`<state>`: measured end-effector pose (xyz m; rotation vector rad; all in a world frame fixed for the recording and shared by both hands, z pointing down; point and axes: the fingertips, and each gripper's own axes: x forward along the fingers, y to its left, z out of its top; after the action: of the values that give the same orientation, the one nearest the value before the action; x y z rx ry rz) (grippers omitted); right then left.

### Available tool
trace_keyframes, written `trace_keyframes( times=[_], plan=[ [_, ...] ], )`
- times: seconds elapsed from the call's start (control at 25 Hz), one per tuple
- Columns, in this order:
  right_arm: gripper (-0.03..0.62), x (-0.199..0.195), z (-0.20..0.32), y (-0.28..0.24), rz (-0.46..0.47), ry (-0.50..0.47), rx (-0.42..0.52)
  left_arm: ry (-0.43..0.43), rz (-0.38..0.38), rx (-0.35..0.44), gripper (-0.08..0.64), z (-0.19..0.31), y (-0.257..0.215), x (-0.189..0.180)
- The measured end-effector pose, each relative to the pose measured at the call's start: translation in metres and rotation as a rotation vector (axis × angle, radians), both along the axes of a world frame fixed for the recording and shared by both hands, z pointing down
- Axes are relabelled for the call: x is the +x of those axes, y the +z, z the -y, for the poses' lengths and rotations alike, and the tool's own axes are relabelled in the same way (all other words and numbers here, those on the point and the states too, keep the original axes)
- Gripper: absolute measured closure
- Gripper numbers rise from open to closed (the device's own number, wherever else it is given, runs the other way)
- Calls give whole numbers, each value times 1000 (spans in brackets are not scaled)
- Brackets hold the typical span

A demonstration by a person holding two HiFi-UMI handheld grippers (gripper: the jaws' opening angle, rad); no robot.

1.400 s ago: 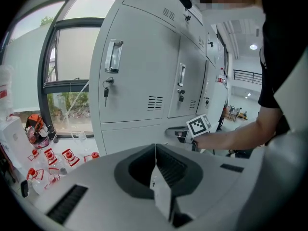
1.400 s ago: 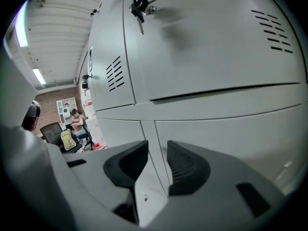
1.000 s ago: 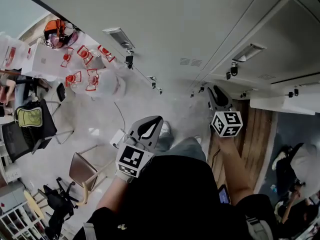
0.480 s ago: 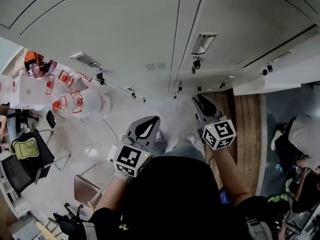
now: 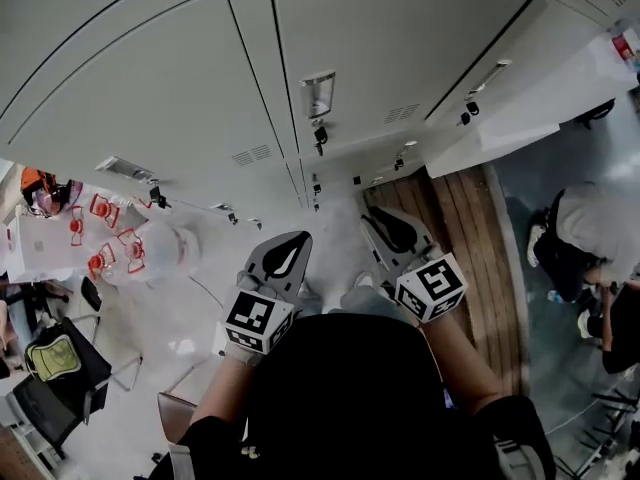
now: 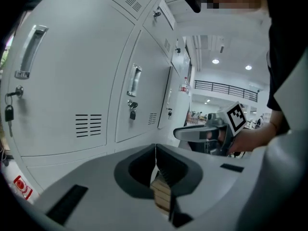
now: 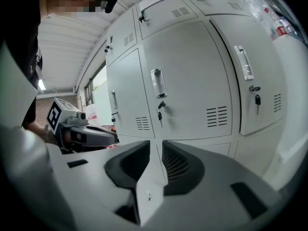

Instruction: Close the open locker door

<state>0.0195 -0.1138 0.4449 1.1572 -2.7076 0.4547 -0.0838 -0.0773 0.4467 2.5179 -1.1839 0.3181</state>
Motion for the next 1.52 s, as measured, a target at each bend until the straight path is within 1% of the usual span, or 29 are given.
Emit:
trace_keyframes(
  times=[0.32,0.48,0.72,1.12,1.32,1.52],
  plan=[
    [500,42,-16,-46,-9,81,75,99,-20,51,537,4,-21,37],
    [500,60,-21,-64,-19,112,112,126,-26,73,537,8,-29,50],
    [500,80,-28,-78,-26,140,141,156,-38,109,537,15,-44,67],
    [500,99,-31,-80,-15,168,150,192,-38,126,537,15,-52,83],
    [502,99,-33,-76,-32,159,154,198,-38,130,537,15,-53,86],
    [502,97,-34,-75,-18,151,148,198,-33,127,537,13,-53,86]
  ],
)
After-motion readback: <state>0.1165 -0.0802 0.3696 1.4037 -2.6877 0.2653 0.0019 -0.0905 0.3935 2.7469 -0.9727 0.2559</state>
